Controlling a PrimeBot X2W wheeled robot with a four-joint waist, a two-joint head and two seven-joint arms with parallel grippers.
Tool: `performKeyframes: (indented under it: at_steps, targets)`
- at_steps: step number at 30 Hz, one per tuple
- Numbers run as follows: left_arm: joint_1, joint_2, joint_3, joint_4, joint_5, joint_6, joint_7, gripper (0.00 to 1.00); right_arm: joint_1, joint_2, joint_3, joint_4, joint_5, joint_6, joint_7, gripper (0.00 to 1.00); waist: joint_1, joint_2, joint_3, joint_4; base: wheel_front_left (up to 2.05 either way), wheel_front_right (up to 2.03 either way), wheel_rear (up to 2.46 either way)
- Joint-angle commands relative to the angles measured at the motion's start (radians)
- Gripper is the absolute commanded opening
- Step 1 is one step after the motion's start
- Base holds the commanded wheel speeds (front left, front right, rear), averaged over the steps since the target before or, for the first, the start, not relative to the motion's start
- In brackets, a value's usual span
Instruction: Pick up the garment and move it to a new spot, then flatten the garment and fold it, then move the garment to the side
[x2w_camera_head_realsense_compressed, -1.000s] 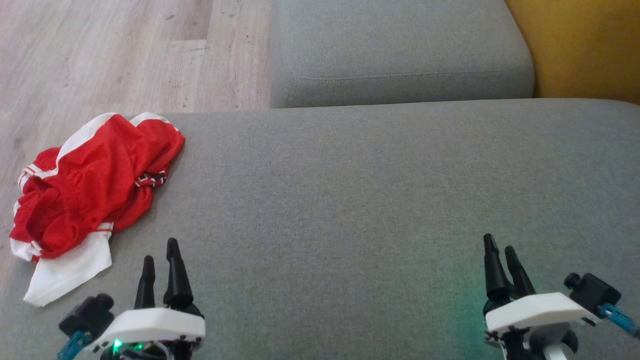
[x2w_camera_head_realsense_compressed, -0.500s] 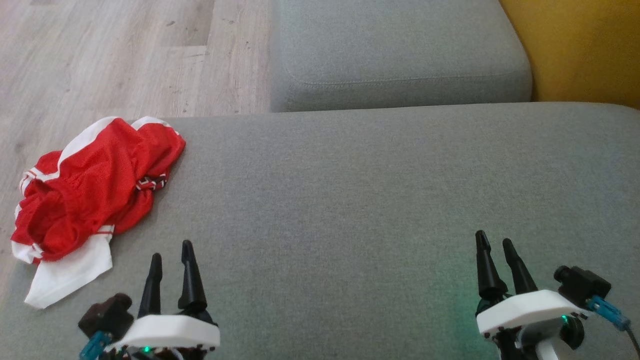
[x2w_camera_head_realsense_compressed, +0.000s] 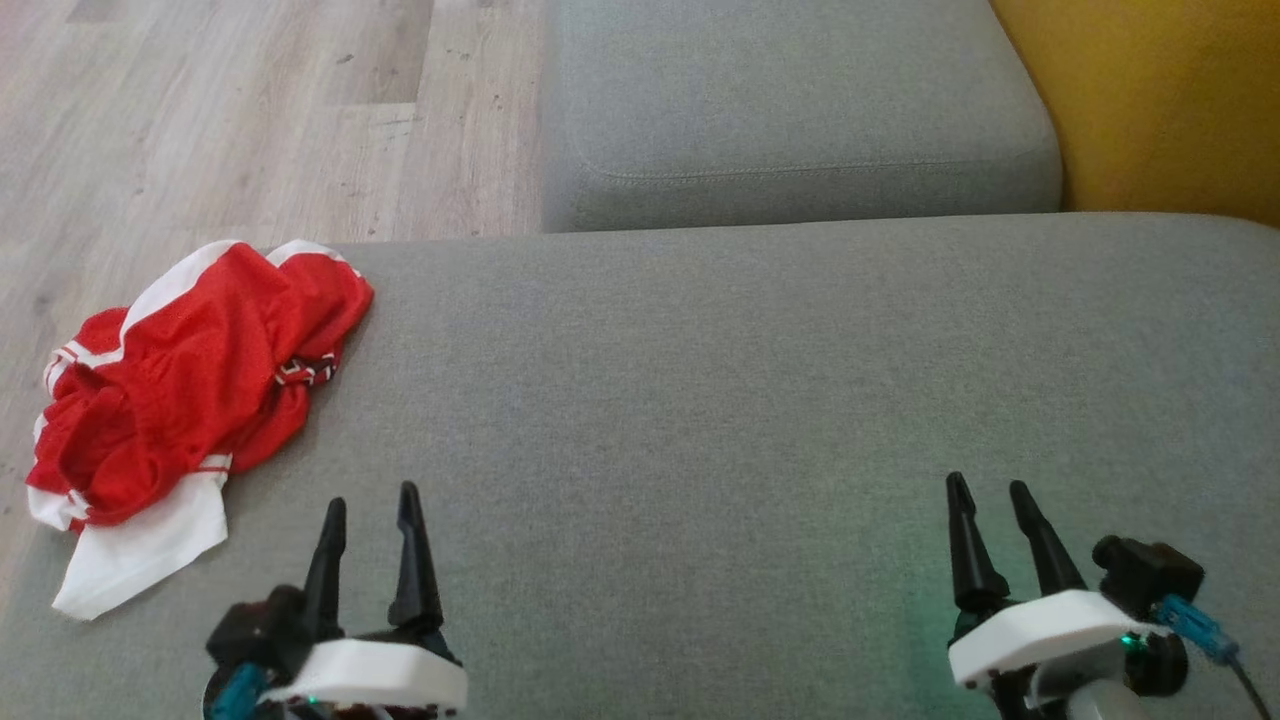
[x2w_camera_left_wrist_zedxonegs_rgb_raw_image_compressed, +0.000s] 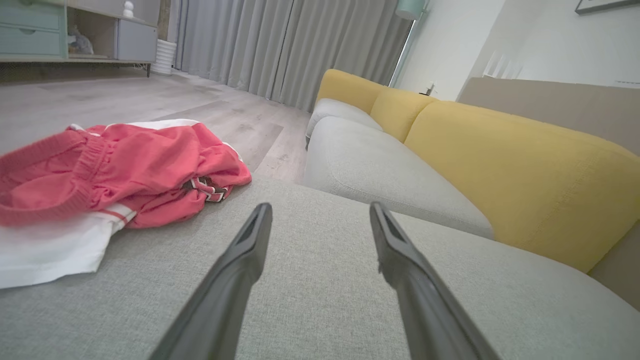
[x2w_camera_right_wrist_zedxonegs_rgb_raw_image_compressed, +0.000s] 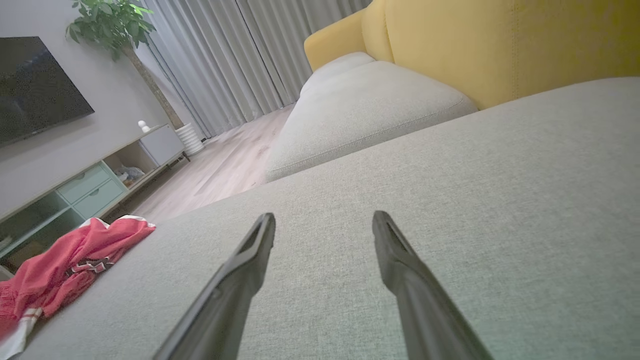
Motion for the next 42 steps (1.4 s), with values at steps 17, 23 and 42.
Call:
performKeyframes:
  at_steps: [17,23,42]
  targets:
    - [-0.051,0.005,-0.013,-0.003,0.219,0.037,-0.068,1.00,-0.083,-0.009,0.005,0.005,-0.240,0.007,-0.071,1.00,0.0000,0.0000,-0.004,-0.020,0.00,0.00,0.00]
    - [-0.055,0.006,-0.015,0.012,0.259,0.053,-0.083,1.00,-0.087,-0.010,0.003,0.017,-0.308,0.008,-0.086,1.00,0.0000,0.0000,-0.006,-0.020,0.00,0.00,0.00]
    - [-0.059,0.006,0.011,0.042,0.237,0.066,-0.090,1.00,-0.085,-0.010,-0.005,0.032,-0.324,0.008,-0.093,1.00,0.0000,0.0000,-0.010,-0.024,0.00,0.00,0.00]
